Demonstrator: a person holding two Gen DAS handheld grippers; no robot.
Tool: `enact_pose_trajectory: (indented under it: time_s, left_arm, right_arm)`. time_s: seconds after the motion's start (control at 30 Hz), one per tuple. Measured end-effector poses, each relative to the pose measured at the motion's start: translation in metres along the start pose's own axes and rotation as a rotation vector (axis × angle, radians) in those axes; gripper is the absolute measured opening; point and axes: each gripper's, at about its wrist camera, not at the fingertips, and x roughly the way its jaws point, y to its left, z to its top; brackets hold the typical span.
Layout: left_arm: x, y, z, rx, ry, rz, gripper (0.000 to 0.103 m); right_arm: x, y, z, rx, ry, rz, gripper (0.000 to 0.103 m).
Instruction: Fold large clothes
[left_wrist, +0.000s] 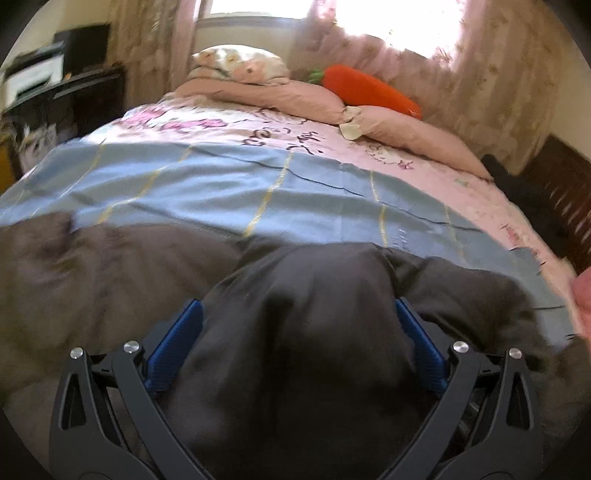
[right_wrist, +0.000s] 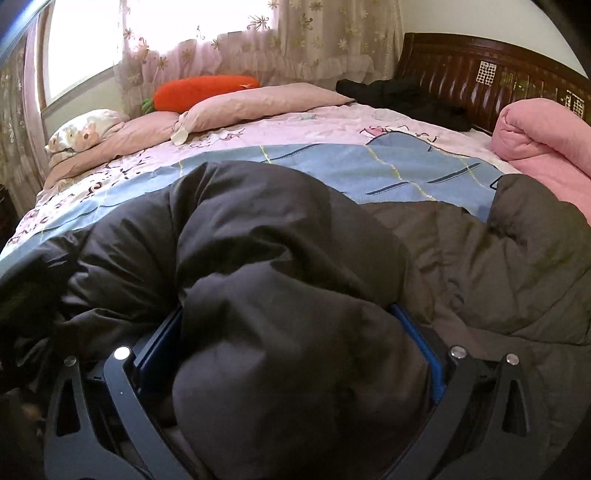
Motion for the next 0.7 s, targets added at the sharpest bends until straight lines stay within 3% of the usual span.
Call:
enact_pose_trajectory:
  time_s: [0.03,0.1,0.2,0.23,0.33,0.7]
  left_arm:
    - [-0.020,0.005,-0.005,-0.020,-0.005,-0.020,0.101]
    - [-0.043,0.014,-0.022,-0.013,-0.002,0.030,0.101]
    - [-0.023,0.032,-0.072,0.052,0.133,0.134,0.101]
    - [-0.022,0.032,-0.077,0.065,0.108,0.126,0.101]
    - [-0.019,0.032,-0.080,0.053,0.064,0.137,0.101]
    - [-0.020,0.038,-0.080,0.035,0.056,0.108,0.101]
  right_arm:
    - [0.000,-0.001,0.000,0.003,-0.002,0.004,0.102]
    - [0.000,0.000,-0.002,0.006,-0.003,0.007,0.102]
    - [-0.001,0.001,-0.003,0.001,-0.012,0.004,0.102]
    - [-0.002,0.002,-0.004,-0.004,-0.018,0.000,0.102]
    - [-0.002,0.004,-0.005,-0.007,-0.025,-0.007,0.102]
    - [-0.004,0.004,-0.007,-0.021,-0.038,-0.023,0.102]
